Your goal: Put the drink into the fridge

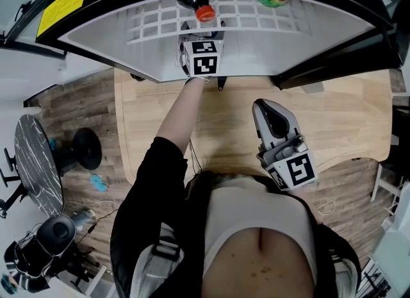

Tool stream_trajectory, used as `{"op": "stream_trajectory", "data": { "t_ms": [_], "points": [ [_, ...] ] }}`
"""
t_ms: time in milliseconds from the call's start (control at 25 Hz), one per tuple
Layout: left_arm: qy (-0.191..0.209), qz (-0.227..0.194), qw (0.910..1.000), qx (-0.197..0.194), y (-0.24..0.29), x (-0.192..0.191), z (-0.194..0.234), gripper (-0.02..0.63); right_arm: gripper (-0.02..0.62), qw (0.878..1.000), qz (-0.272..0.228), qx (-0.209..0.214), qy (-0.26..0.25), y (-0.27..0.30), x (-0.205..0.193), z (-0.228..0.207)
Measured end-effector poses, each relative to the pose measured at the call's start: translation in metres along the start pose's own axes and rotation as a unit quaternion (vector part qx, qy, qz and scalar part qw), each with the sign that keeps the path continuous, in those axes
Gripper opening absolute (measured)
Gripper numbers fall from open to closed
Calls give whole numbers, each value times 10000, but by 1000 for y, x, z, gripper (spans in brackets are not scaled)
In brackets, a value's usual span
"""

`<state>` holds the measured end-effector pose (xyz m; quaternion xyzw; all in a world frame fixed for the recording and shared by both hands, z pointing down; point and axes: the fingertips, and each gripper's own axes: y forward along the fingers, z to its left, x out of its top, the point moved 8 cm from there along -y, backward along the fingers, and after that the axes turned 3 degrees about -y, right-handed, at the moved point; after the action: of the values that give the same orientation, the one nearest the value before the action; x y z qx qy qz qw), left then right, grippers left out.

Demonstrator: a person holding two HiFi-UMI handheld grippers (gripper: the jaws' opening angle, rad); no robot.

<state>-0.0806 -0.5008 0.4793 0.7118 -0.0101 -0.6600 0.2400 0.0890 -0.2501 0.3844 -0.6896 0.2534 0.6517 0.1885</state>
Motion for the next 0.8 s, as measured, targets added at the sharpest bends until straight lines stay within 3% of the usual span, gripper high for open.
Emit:
{"op": "stream_trajectory", "data": {
  "t_ms": [280, 800],
  "points": [
    [86, -85, 9998, 134, -11, -2, -3, 345, 37, 10000, -40, -34, 17, -2, 1, -1],
    [-125, -124, 9996, 239, -38, -7, -4, 345, 37, 10000, -87, 43, 21, -1, 2, 3]
  ]
}}
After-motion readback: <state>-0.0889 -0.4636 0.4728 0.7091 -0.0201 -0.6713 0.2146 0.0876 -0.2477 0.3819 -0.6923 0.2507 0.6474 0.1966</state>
